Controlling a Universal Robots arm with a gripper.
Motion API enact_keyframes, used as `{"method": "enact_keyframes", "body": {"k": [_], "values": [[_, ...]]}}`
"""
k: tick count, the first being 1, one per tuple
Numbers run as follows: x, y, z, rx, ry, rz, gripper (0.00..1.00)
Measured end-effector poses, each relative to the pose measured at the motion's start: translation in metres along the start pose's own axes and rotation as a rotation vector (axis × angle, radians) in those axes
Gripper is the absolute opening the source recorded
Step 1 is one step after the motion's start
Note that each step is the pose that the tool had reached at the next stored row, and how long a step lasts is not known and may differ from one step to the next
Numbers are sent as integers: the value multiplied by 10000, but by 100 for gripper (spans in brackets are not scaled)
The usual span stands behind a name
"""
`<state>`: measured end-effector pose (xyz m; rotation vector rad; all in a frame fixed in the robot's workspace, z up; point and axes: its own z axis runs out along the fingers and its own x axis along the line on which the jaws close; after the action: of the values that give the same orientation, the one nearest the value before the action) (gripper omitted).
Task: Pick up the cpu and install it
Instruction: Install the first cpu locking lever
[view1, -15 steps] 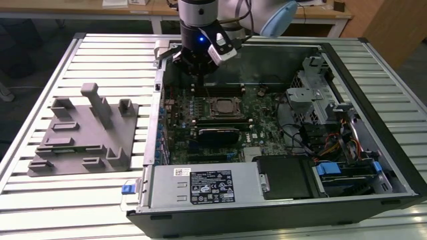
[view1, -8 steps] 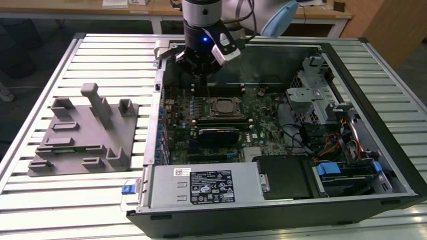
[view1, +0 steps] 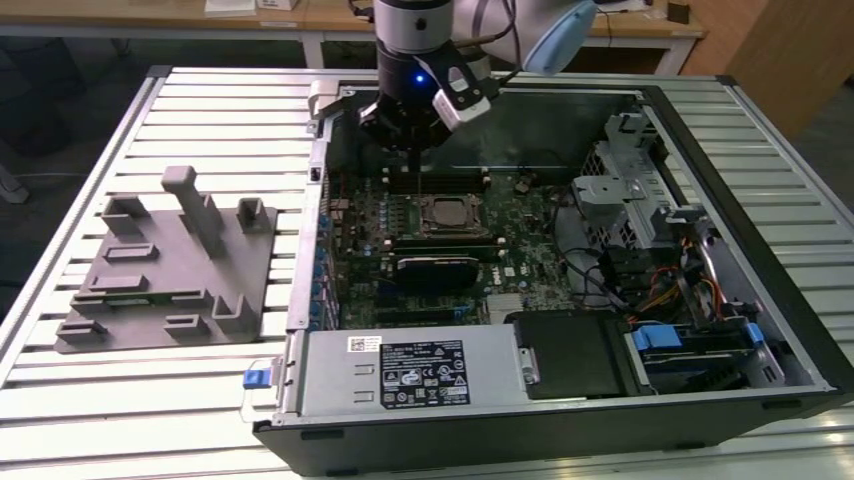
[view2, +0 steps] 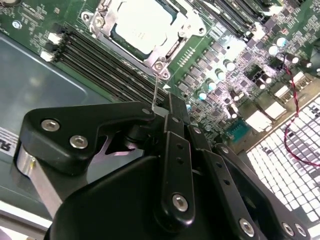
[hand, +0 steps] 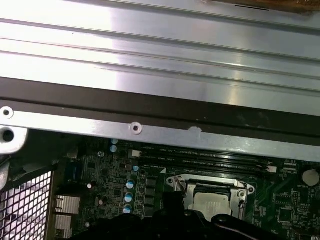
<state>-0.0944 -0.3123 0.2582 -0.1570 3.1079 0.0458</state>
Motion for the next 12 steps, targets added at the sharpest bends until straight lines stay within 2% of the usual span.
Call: {"method": "enact_keyframes", "body": {"k": [10,11,12], "values": [[-162,-17,13,-9,4,0,11],[-164,-18,14,-74,-2,2,11],[-165,-20,16,-234,-18,6,11]]}}
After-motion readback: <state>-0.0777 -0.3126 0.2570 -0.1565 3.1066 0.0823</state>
